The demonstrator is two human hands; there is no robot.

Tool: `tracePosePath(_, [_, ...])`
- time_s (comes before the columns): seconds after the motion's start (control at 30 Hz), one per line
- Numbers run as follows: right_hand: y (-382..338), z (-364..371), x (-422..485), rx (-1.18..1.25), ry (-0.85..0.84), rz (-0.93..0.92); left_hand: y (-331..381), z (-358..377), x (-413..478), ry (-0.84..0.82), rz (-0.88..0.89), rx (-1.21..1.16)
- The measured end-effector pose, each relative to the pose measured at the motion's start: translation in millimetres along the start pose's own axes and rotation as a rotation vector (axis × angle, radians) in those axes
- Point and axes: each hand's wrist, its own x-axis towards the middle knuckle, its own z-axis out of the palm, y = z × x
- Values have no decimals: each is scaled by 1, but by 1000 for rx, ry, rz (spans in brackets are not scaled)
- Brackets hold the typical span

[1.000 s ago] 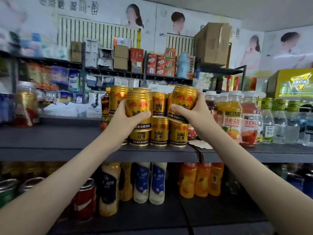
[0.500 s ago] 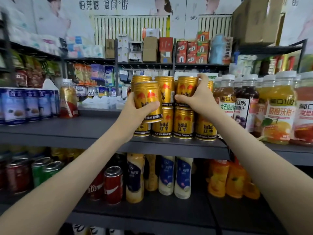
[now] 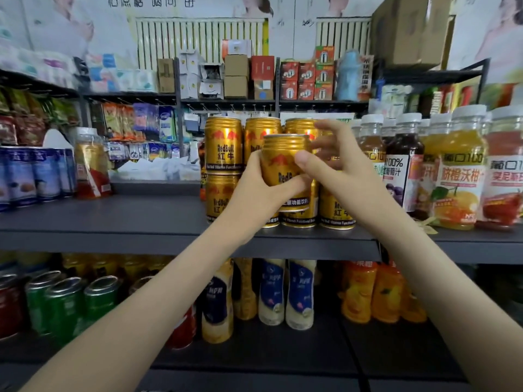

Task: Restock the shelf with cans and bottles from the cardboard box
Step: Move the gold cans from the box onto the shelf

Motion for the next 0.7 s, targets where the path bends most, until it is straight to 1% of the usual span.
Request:
tracePosePath(0.07, [-1,-4,-6,32,-137,124,4,12,0,-12,22,41])
tracePosePath(0.1, [1,-7,-6,51,-150,180,5,17,0,-24,36,69])
tracePosePath(0.17, [5,-14,-4,79,-114,254,7,27,0,-55,59,112])
tracePosePath(0.27, [11,-25,0,149,-48,273,14,35,4,-92,64,140])
tracePosePath(0.33, [13,-32,6,254,27,277,20,35,7,-76,143,245])
tracePosePath(0.37, [14,-34,10,293,84,282,21,33,9,-26,216,327])
tracePosePath(0.43, [20,-40,21,310,189,287,18,24,11,165,382,492])
tracePosePath(0.5, [28,-44,32,224,242,287,7,11,14,369,472,626])
tracePosePath(0.57, [37,-45,40,135,244,290,-6,-2,21,487,431,716])
tracePosePath(0.7, [53,-39,45,61,233,319,-24,-21,31,527,324,888])
